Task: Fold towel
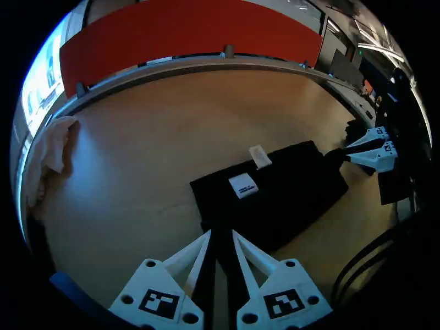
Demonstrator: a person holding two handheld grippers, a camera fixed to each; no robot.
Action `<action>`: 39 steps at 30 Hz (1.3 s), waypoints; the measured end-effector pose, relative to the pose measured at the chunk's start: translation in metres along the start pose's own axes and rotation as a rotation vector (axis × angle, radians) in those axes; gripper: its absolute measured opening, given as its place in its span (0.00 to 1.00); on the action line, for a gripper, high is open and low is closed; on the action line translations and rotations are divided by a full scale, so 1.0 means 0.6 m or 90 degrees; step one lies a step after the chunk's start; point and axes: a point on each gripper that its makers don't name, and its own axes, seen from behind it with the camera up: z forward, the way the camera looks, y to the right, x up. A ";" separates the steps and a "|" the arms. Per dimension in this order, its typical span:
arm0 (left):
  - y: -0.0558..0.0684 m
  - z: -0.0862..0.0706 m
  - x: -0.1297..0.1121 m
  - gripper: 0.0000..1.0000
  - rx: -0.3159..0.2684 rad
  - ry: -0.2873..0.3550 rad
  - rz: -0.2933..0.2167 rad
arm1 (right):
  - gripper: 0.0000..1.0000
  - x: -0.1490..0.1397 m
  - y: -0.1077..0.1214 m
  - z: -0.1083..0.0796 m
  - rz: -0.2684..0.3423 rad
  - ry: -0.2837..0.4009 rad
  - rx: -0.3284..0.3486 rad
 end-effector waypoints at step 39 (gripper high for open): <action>-0.068 0.051 0.049 0.50 0.066 0.026 0.020 | 0.66 0.015 0.079 0.062 -0.010 0.014 -0.103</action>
